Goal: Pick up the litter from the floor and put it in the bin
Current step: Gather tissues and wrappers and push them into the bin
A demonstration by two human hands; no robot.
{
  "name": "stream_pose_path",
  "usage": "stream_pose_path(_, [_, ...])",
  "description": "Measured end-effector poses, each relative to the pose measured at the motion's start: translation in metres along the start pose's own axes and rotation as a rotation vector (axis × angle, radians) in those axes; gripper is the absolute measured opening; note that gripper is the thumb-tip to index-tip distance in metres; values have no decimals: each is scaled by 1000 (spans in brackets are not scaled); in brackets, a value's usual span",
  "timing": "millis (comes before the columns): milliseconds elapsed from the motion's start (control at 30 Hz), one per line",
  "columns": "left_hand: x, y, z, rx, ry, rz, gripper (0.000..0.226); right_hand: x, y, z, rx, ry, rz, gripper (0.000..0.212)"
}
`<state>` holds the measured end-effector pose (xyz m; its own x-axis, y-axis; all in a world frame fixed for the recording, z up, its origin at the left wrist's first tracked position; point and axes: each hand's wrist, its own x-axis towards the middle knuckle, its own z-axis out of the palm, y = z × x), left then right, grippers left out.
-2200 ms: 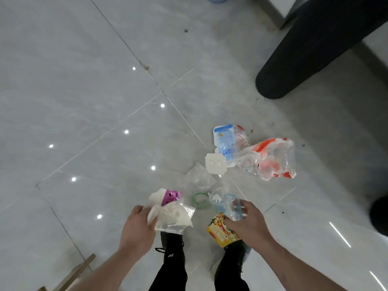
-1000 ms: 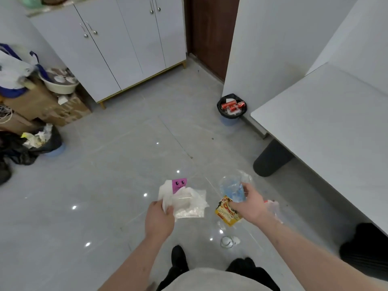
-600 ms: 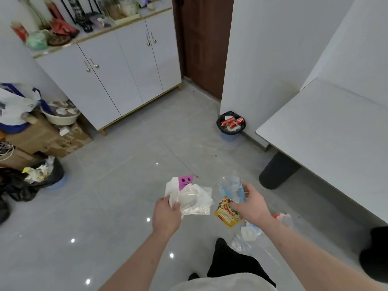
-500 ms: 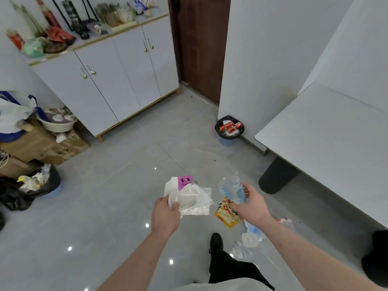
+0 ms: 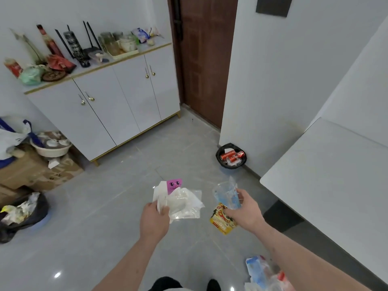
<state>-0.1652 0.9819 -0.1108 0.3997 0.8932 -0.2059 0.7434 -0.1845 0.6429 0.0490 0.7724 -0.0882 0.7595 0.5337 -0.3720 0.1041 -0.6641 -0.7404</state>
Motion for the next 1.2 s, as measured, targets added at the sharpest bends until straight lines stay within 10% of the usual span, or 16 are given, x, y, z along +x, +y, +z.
stream_pose_path(667, [311,95,15,159,-274,212,18,196,-99,16,82,240,201,83])
stream_pose_path(1200, [449,253,158,271,-436,244,10,382,-70,-72,151,252,367,72])
